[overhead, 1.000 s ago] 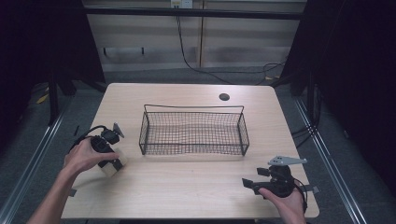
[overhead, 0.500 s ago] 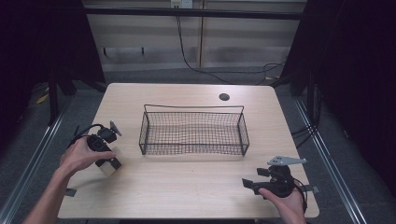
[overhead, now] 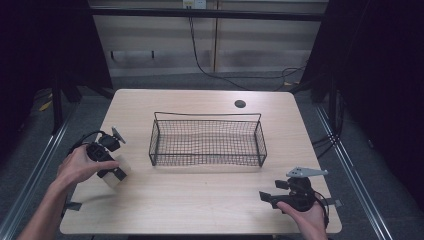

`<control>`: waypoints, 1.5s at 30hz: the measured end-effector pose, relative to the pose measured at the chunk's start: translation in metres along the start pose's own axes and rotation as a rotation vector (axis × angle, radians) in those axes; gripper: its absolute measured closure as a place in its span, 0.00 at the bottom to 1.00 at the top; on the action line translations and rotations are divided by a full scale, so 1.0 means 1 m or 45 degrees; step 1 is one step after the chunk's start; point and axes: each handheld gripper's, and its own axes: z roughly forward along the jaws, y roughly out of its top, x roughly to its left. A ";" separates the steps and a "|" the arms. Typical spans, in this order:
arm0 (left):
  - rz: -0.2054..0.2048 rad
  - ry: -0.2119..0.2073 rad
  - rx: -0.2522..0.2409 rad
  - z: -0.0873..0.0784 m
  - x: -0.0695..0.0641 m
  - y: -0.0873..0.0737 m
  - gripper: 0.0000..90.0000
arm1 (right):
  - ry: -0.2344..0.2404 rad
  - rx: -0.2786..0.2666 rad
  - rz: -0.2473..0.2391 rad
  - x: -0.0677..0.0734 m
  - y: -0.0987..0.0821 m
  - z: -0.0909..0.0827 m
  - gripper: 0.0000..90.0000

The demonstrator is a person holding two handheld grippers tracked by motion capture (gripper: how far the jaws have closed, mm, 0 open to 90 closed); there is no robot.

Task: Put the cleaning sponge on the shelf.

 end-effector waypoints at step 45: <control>0.109 -0.019 -0.080 -0.070 -0.041 0.008 0.30 | 0.010 0.000 0.002 0.000 0.000 0.000 0.21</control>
